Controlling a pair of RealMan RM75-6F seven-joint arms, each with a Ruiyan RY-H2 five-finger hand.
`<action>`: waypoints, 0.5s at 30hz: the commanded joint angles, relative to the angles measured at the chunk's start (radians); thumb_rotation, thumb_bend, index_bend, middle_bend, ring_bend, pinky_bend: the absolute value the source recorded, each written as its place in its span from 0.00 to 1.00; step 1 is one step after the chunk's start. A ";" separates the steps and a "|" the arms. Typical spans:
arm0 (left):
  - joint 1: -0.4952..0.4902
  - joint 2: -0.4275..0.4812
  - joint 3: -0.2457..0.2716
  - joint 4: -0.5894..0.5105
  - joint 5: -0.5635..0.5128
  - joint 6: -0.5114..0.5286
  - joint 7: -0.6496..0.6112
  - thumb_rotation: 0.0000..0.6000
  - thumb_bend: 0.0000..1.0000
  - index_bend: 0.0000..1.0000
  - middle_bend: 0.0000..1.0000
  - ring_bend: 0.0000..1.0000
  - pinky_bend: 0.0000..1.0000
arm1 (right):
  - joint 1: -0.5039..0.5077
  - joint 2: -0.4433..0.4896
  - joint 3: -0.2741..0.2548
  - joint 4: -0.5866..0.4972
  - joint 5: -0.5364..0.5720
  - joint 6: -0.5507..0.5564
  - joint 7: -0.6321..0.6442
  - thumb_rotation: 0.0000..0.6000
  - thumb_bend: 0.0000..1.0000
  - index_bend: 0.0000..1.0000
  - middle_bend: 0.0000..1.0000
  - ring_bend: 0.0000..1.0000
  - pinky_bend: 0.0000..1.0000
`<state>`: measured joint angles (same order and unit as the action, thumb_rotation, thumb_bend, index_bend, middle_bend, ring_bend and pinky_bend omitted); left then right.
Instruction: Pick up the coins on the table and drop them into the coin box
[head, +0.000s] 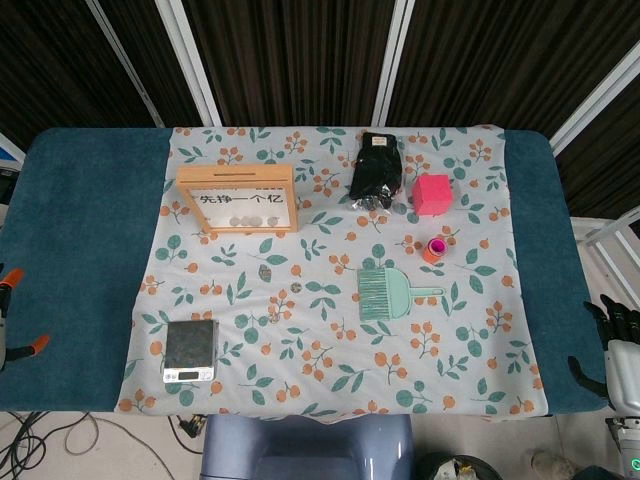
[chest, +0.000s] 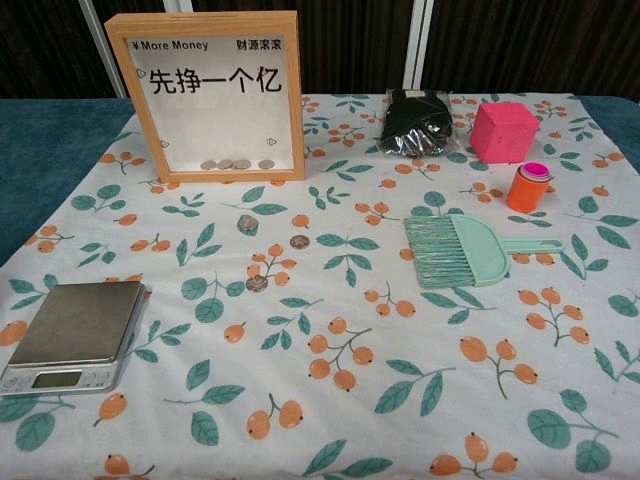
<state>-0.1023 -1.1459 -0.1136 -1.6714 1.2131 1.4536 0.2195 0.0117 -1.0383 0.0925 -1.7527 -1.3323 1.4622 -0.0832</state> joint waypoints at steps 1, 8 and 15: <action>0.000 0.000 0.000 -0.001 -0.001 0.000 0.002 1.00 0.05 0.15 0.00 0.00 0.00 | 0.001 0.001 0.001 -0.001 0.001 -0.001 0.000 1.00 0.39 0.16 0.06 0.02 0.00; 0.001 -0.001 -0.002 -0.002 0.006 0.003 -0.001 1.00 0.05 0.15 0.00 0.00 0.00 | 0.000 0.001 0.000 -0.001 0.001 0.000 -0.002 1.00 0.39 0.16 0.06 0.02 0.00; 0.004 0.000 0.001 0.008 0.036 0.013 -0.032 1.00 0.05 0.15 0.00 0.00 0.00 | -0.001 0.000 0.000 -0.003 0.002 0.003 -0.006 1.00 0.39 0.16 0.06 0.02 0.00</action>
<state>-0.0989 -1.1460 -0.1139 -1.6655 1.2445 1.4644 0.1930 0.0105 -1.0385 0.0929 -1.7557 -1.3302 1.4651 -0.0885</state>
